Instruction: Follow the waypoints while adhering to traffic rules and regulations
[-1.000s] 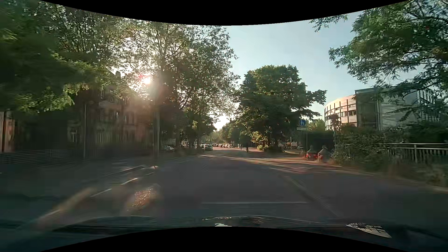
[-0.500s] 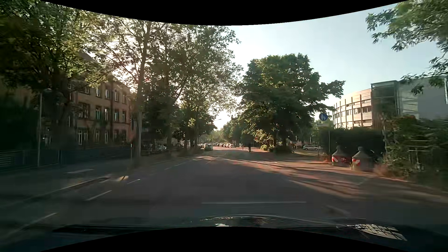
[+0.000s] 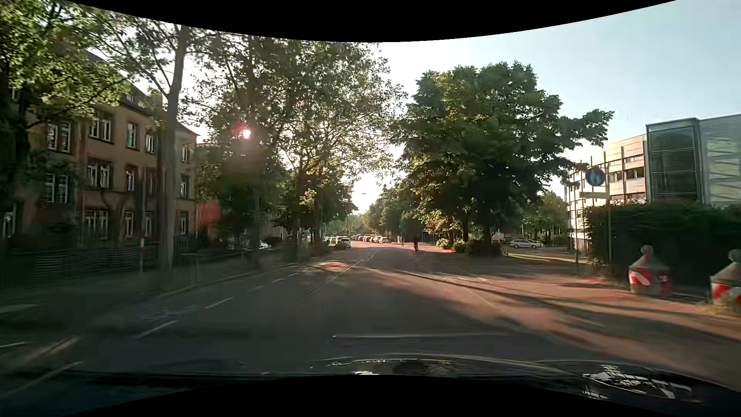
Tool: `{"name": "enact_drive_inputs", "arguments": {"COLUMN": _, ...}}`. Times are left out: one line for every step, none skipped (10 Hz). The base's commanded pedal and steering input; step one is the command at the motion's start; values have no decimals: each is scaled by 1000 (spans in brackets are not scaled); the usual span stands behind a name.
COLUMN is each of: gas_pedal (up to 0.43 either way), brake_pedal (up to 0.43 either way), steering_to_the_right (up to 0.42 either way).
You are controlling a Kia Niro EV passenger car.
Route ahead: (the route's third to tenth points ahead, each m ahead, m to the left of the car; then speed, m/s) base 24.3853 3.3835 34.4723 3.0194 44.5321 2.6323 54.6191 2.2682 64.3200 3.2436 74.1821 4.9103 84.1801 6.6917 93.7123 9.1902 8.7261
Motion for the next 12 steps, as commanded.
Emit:
{"name": "enact_drive_inputs", "arguments": {"gas_pedal": 150, "brake_pedal": 0, "steering_to_the_right": 8}}
{"name": "enact_drive_inputs", "arguments": {"gas_pedal": 150, "brake_pedal": 0, "steering_to_the_right": 8}}
{"name": "enact_drive_inputs", "arguments": {"gas_pedal": 150, "brake_pedal": 0, "steering_to_the_right": 8}}
{"name": "enact_drive_inputs", "arguments": {"gas_pedal": 150, "brake_pedal": 0, "steering_to_the_right": 8}}
{"name": "enact_drive_inputs", "arguments": {"gas_pedal": 138, "brake_pedal": 0, "steering_to_the_right": 8}}
{"name": "enact_drive_inputs", "arguments": {"gas_pedal": 138, "brake_pedal": 0, "steering_to_the_right": 8}}
{"name": "enact_drive_inputs", "arguments": {"gas_pedal": 138, "brake_pedal": 0, "steering_to_the_right": 8}}
{"name": "enact_drive_inputs", "arguments": {"gas_pedal": 138, "brake_pedal": 0, "steering_to_the_right": 8}}
{"name": "enact_drive_inputs", "arguments": {"gas_pedal": 138, "brake_pedal": 0, "steering_to_the_right": 8}}
{"name": "enact_drive_inputs", "arguments": {"gas_pedal": 138, "brake_pedal": 0, "steering_to_the_right": 8}}
{"name": "enact_drive_inputs", "arguments": {"gas_pedal": 138, "brake_pedal": 0, "steering_to_the_right": 8}}
{"name": "enact_drive_inputs", "arguments": {"gas_pedal": 138, "brake_pedal": 0, "steering_to_the_right": 8}}
